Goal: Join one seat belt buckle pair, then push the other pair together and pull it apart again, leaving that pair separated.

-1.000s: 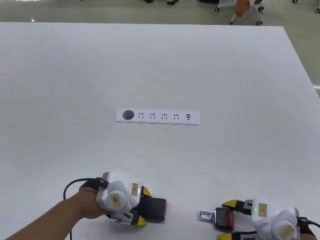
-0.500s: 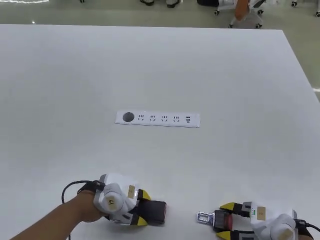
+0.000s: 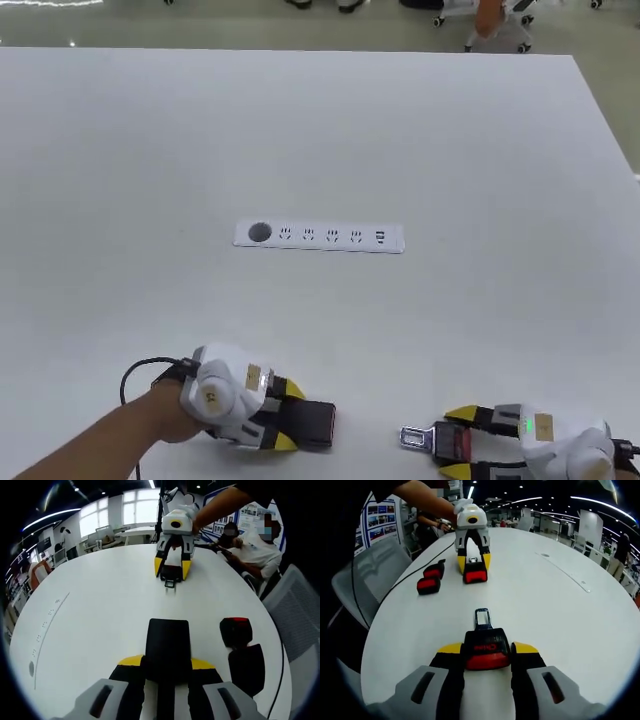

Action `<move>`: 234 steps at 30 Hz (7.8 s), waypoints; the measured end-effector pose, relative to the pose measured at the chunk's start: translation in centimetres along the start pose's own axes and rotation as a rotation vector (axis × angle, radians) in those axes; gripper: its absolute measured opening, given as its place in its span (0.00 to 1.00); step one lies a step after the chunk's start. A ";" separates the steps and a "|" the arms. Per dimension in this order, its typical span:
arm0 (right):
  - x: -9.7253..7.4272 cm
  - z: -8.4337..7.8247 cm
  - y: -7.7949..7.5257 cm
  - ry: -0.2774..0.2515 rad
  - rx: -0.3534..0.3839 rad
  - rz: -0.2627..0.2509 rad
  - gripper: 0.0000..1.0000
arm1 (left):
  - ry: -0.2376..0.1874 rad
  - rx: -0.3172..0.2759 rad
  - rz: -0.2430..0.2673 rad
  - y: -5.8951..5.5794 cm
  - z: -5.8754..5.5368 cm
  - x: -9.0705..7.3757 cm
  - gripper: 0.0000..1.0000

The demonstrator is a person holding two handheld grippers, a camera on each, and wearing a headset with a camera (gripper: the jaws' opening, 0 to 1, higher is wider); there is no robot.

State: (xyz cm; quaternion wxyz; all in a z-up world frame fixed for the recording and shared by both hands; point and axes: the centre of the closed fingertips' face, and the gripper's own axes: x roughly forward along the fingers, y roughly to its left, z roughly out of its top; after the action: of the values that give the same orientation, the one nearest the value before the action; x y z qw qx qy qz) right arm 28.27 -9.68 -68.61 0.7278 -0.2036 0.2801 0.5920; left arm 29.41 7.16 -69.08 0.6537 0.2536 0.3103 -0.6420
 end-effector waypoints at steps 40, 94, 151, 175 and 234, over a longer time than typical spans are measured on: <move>4.8 4.1 1.0 -0.082 -0.008 0.061 0.34 | 0.030 -0.024 0.004 -0.2 -0.1 -0.2 0.33; 8.0 6.8 1.8 -0.101 -0.010 0.064 0.34 | 0.062 -0.005 0.000 0.0 -0.5 0.0 0.32; 8.9 7.8 2.1 -0.076 -0.033 0.042 0.33 | 0.071 -0.013 -0.004 -0.2 -0.5 0.0 0.33; 8.3 7.3 1.9 -0.060 -0.051 0.069 0.33 | 0.094 0.015 -0.024 -0.2 -0.3 0.0 0.33; 0.2 -0.1 -0.3 0.013 -0.028 0.026 0.34 | 0.121 0.015 -0.018 -0.4 -0.2 -0.1 0.33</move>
State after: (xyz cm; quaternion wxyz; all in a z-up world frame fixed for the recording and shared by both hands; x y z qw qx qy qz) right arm 28.54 -9.62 -68.83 0.7151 -0.2141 0.2790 0.6041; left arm 29.00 7.35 -69.09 0.6262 0.2938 0.3467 -0.6336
